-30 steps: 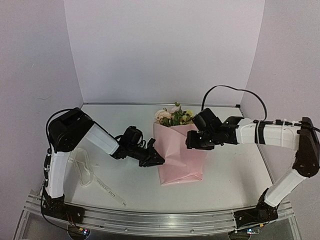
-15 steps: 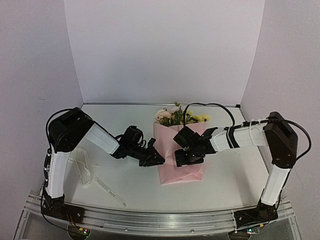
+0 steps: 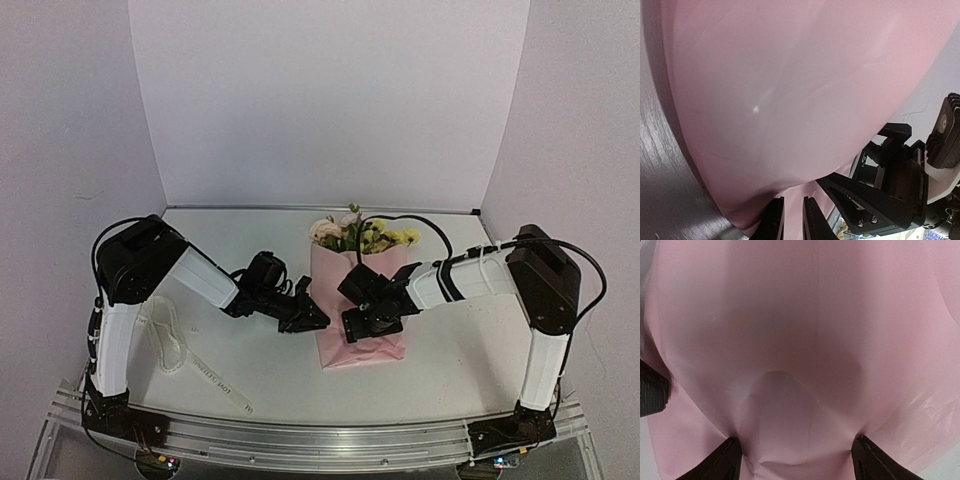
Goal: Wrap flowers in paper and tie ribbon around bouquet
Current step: Press the fold line on the folded wrapping paper.
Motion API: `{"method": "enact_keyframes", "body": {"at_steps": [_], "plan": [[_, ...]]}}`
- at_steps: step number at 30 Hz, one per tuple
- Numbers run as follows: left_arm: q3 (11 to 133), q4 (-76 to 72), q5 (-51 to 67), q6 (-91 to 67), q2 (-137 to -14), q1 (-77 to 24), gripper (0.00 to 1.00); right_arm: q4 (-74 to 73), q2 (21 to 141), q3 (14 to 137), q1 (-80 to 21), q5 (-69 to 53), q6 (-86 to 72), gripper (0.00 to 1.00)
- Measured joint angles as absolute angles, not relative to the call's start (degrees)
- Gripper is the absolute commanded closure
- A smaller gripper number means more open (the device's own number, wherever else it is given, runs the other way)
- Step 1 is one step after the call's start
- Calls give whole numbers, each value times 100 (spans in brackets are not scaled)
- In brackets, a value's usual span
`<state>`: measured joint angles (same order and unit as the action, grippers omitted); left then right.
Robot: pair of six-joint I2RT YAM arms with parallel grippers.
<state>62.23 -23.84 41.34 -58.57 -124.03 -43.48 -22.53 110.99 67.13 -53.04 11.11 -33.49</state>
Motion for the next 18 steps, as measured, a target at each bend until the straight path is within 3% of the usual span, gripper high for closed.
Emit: {"method": "enact_keyframes", "body": {"at_steps": [18], "plan": [[7061, -1890, 3811, -5899, -12716, -3733, 84, -2209, 11126, 6718, -5305, 1111, -3335, 21]]}}
